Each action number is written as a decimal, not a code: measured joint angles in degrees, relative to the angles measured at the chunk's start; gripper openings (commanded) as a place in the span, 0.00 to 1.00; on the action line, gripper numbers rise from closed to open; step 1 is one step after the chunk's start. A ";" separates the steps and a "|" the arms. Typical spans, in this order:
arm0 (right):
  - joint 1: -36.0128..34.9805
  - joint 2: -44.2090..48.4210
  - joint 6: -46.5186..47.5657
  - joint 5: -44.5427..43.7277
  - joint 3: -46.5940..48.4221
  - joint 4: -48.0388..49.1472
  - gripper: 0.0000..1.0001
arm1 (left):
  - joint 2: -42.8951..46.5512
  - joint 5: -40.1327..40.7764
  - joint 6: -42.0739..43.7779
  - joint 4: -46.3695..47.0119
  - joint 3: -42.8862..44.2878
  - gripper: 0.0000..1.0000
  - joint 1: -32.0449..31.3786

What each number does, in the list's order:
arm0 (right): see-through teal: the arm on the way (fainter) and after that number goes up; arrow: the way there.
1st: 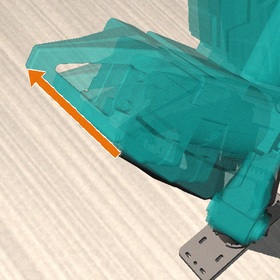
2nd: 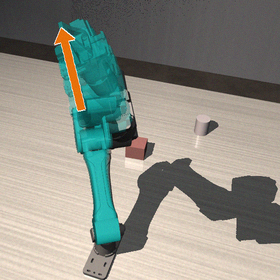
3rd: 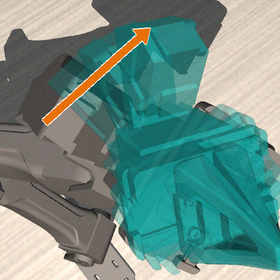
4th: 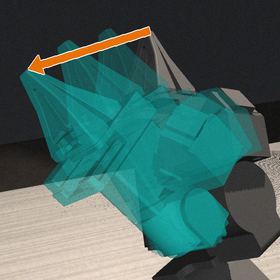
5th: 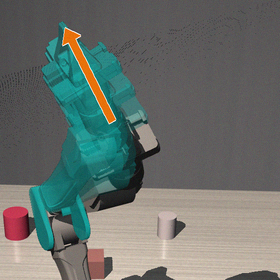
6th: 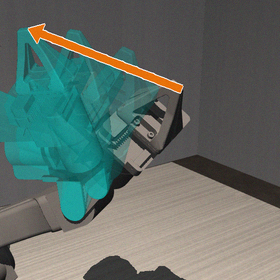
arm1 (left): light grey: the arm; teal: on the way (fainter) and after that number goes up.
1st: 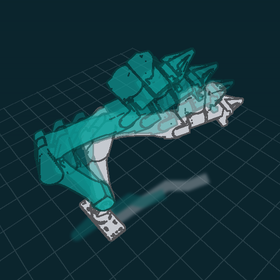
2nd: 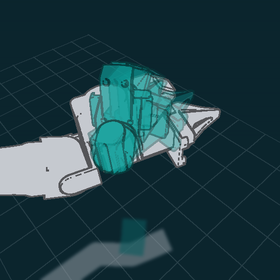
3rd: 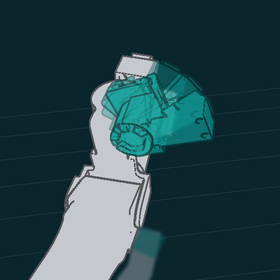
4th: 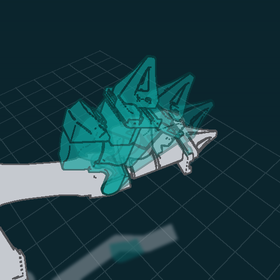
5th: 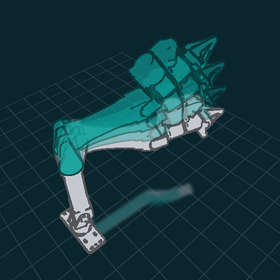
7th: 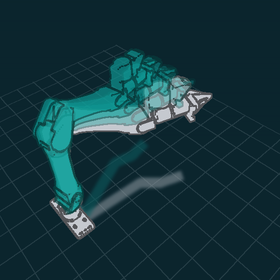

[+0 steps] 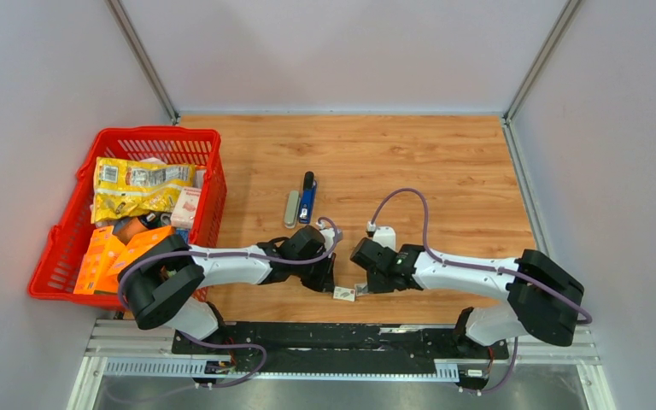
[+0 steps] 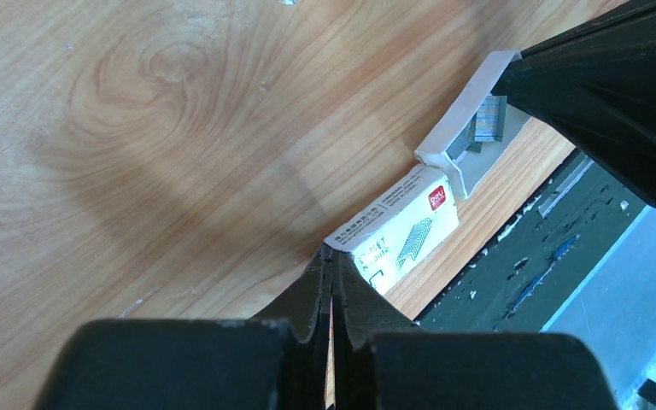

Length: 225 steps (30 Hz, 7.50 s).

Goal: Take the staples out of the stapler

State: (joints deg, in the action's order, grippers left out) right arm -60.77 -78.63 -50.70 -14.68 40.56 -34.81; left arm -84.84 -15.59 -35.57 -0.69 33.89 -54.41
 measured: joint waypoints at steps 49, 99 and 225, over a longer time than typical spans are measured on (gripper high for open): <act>-5.97 2.62 -6.93 -2.84 -3.39 -2.08 0.00 | -0.26 -0.13 -1.60 2.16 -0.83 0.00 -1.95; -7.78 0.70 -11.72 -12.00 -0.87 -5.75 0.00 | -3.10 -3.82 -2.14 5.60 -0.20 0.00 -3.26; -15.28 3.41 -15.98 -15.52 0.66 -7.76 0.24 | -3.13 -5.35 -4.81 6.16 -0.87 0.00 -3.65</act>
State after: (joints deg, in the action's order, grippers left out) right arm -76.05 -75.22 -66.67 -30.20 41.21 -42.57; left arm -87.96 -20.95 -40.38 5.48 33.01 -58.06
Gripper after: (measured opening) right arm 0.240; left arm 0.006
